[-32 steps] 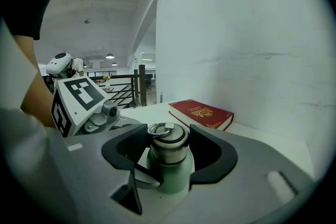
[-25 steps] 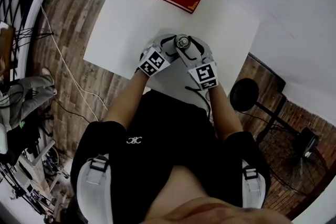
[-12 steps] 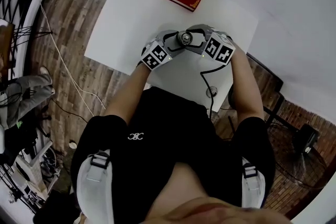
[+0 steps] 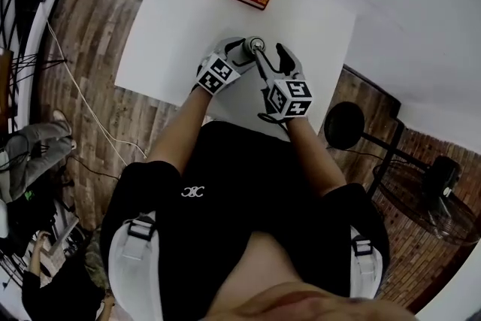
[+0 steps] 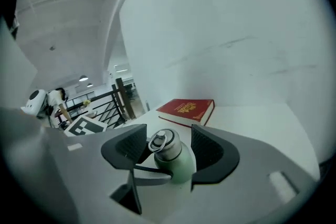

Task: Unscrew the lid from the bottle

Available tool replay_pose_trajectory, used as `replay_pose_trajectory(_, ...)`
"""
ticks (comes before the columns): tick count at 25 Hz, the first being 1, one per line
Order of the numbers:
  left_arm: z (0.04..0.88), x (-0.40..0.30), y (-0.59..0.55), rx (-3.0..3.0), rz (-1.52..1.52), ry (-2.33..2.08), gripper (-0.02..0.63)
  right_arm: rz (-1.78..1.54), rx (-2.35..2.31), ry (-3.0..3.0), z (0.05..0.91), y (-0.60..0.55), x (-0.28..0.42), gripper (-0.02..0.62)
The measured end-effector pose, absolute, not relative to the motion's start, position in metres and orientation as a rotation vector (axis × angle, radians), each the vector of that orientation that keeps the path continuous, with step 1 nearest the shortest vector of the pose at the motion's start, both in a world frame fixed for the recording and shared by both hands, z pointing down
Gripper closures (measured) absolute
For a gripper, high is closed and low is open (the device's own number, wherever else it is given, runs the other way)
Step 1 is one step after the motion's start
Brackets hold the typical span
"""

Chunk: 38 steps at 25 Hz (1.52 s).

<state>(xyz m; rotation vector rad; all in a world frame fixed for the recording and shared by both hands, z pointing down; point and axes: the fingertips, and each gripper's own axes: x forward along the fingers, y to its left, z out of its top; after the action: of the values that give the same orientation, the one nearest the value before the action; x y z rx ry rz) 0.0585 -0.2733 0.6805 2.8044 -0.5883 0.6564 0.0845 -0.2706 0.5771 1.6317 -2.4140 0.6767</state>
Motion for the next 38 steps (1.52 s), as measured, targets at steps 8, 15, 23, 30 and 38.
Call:
replay_pose_trajectory(8, 0.681, 0.061, -0.273, 2.787, 0.677, -0.610, 0.249, 0.579, 1.737, -2.187, 0.593, -0.282, 0.067, 0.353)
replay_pose_trajectory(15, 0.682, 0.063, -0.276, 2.782, 0.684, -0.611, 0.249, 0.611, 1.577, -2.223, 0.607, -0.281, 0.068, 0.371)
replay_pose_trajectory(23, 0.680, 0.059, -0.273, 2.776, 0.677, -0.609, 0.249, 0.367, 0.808, -2.193, 0.612, -0.278, 0.056, 0.373)
replay_pose_trajectory(30, 0.681, 0.060, -0.271, 2.774, 0.681, -0.613, 0.249, -0.089, -0.030, -1.917, 0.620, -0.266, 0.054, 0.373)
replay_pose_trajectory(38, 0.681, 0.059, -0.273, 2.773, 0.690, -0.592, 0.249, -0.605, -0.361, -1.543, 0.626, -0.263, 0.060, 0.373)
